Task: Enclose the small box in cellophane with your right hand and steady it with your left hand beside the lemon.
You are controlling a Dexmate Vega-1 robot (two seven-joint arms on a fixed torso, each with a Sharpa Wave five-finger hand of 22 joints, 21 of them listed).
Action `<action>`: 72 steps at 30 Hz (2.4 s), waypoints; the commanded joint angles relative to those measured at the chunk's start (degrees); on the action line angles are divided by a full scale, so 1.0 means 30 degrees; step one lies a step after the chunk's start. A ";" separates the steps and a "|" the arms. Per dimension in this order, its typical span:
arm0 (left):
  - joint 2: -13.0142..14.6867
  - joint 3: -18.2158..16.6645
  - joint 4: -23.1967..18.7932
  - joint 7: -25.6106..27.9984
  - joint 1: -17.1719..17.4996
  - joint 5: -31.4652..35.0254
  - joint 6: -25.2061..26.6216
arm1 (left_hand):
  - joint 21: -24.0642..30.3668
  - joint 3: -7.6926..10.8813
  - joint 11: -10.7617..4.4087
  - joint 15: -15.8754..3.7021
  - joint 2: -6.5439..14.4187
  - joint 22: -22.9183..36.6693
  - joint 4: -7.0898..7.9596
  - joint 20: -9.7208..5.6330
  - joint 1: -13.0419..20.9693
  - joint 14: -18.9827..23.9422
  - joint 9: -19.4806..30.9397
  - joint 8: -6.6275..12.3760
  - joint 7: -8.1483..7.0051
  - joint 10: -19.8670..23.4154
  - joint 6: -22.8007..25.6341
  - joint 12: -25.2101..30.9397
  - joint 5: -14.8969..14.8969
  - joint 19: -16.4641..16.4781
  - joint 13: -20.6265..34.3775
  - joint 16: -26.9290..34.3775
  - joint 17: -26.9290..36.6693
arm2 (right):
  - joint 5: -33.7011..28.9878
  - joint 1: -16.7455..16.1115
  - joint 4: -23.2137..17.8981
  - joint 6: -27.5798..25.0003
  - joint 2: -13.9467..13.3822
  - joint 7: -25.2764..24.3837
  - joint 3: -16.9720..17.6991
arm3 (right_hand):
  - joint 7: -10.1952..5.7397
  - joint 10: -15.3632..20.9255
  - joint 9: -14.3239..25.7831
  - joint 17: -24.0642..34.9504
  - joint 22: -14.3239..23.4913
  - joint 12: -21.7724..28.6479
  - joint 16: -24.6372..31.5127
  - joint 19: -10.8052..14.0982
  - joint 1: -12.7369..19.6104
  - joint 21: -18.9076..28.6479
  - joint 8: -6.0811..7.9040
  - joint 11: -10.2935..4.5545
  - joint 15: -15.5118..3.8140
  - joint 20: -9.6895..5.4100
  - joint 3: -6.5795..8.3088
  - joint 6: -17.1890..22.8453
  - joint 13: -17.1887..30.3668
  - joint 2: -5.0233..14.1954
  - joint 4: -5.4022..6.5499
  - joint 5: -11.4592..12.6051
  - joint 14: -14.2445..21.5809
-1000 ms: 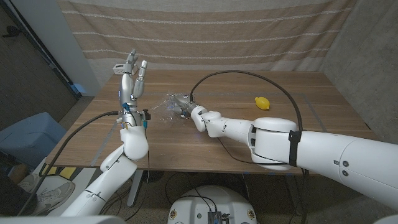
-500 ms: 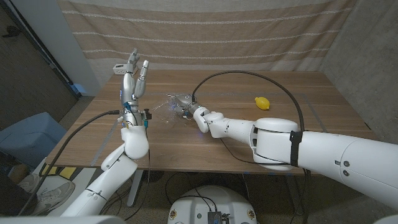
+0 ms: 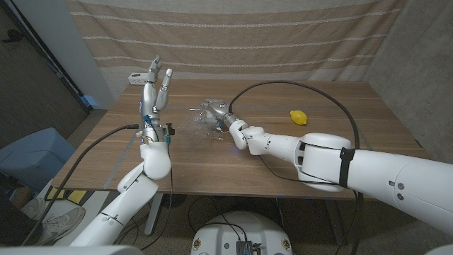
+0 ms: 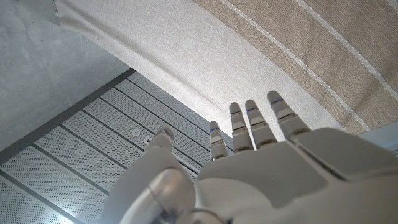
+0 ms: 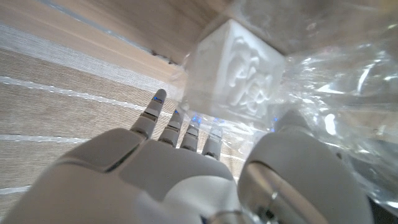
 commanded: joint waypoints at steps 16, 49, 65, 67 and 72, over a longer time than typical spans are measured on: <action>0.0098 0.0478 0.0587 -0.0371 -0.0718 -0.0568 0.0072 | -0.0115 0.0177 0.0012 0.0036 -0.0030 0.0086 -0.0314 0.0039 0.0187 -0.0012 0.0068 -0.0068 -0.0002 0.0019 -0.0156 -0.0112 -0.0068 -0.0088 0.0079 -0.0032 0.0060 | 0.1598 -0.2777 -0.7358 0.6896 -0.4940 0.0069 0.6967 | 0.0775 0.0425 0.0107 0.0174 0.0067 0.0197 -0.0152 -0.1124 -0.1966 -0.0537 0.0236 0.0487 0.0300 0.0686 -0.1086 0.0309 0.0077 -0.0511 0.0832 0.0398 -0.0100; 0.0209 -0.0192 0.3025 -0.3647 -0.1340 -0.6107 -0.2916 | -0.0227 0.0270 0.0046 0.0131 -0.0113 0.0104 -0.0492 0.0132 0.0059 -0.0303 0.0066 -0.0018 -0.0048 -0.0272 0.0021 -0.0259 -0.0080 -0.0267 0.0087 -0.0109 0.0069 | 0.8004 -0.5158 -0.6928 1.2493 -0.5032 0.2497 1.2942 | 0.1517 0.2621 0.0042 -0.0045 0.0045 0.0653 0.0143 0.1096 -0.1835 0.0072 0.0486 0.1033 -0.0038 -0.0194 -0.0069 0.2196 0.0023 0.2106 0.1035 0.0754 0.1696; 0.0788 -0.0856 0.3948 -0.7132 -0.1100 -1.0423 -0.3960 | -0.0478 0.0216 0.0045 0.0231 -0.0204 0.0111 -0.0469 0.0190 -0.0190 -0.1257 0.0053 -0.0044 0.0009 -0.1192 0.0108 -0.0541 -0.0065 -0.0831 0.0067 -0.0278 0.0089 | 1.1991 -0.7352 -1.0654 1.1408 -0.6776 0.6891 1.5189 | 0.2047 0.2894 0.0035 -0.0100 0.0053 0.0562 0.0224 0.2258 -0.1834 0.0360 0.0310 0.1619 0.0363 -0.0612 0.0146 0.2194 0.0018 0.2481 0.0927 0.0533 0.2412; 0.0834 -0.0915 0.4056 -0.7423 -0.1086 -1.0775 -0.4038 | -0.0491 0.0208 0.0060 0.0221 -0.0212 0.0111 -0.0464 0.0198 -0.0212 -0.1321 0.0052 -0.0048 -0.0008 -0.1203 0.0107 -0.0536 -0.0063 -0.0859 0.0065 -0.0284 0.0090 | 1.2257 -0.7669 -1.1253 1.1120 -0.6970 0.7078 1.5408 | 0.2116 0.2912 0.0035 -0.0101 0.0054 0.0559 0.0222 0.2291 -0.1837 0.0364 0.0319 0.1627 0.0376 -0.0599 0.0159 0.2236 0.0018 0.2507 0.0924 0.0518 0.2432; 0.0946 -0.0886 0.4681 -0.9062 -0.1337 -1.2647 -0.4392 | -0.0515 0.0187 0.0031 0.0259 -0.0229 0.0111 -0.0444 0.0183 -0.0274 -0.1494 0.0049 -0.0061 0.0015 -0.1299 0.0093 -0.0548 -0.0056 -0.0909 0.0059 -0.0303 0.0092 | 1.3225 -0.8355 -1.2328 1.0585 -0.7225 0.7586 1.5994 | 0.2281 0.3241 0.0036 -0.0108 0.0057 0.0634 0.0287 0.2463 -0.1848 0.0384 0.0384 0.1799 0.0444 -0.0498 0.0214 0.2508 0.0019 0.2594 0.0895 0.0434 0.2737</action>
